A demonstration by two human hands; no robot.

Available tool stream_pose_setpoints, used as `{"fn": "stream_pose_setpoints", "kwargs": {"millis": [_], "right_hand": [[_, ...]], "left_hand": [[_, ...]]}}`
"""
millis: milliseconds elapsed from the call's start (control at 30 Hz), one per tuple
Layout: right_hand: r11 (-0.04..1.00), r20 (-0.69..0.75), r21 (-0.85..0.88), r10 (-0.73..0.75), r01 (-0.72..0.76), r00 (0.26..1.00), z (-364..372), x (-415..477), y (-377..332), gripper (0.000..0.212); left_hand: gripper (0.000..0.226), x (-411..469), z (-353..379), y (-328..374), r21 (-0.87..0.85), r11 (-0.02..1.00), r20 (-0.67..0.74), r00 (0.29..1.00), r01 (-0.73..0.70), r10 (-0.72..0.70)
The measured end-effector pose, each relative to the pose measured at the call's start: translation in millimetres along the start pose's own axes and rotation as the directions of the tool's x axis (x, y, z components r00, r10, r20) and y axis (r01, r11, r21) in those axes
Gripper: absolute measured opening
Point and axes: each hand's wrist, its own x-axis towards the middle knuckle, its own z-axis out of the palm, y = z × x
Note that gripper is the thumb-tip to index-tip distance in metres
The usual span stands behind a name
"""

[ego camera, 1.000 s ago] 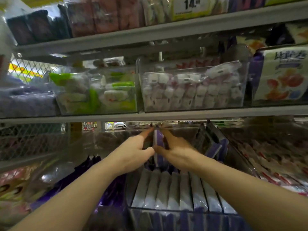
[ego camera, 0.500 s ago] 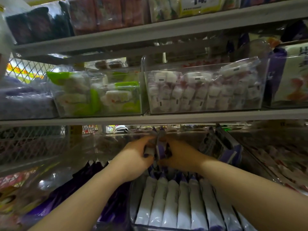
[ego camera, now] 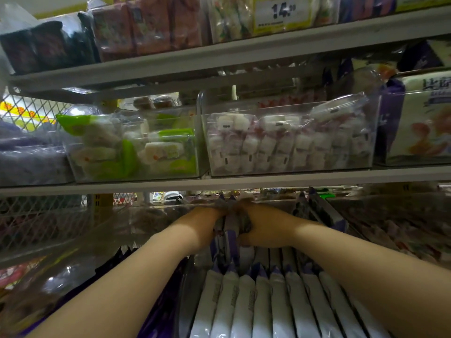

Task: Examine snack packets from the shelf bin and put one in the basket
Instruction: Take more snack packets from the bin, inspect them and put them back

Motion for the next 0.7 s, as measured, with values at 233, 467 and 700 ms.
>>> {"fn": "stream_pose_setpoints", "kwargs": {"millis": [233,467,700], "right_hand": [[0.997,0.070,0.038,-0.076,0.073,0.995,4,-4,-4,0.044],[0.999,0.027,-0.020,0.036,-0.036,0.999,-35,-19,2,0.018],[0.954,0.215,-0.299,0.065,0.003,0.974,-13,-29,7,0.017]], "left_hand": [[0.053,-11,-5,3,-0.122,0.986,0.055,0.991,-0.111,0.119],[0.077,-7,10,18,0.188,0.973,-0.056,0.988,-0.134,0.147],[0.048,-1,14,23,0.238,0.930,-0.063,0.951,-0.279,0.302]]}}
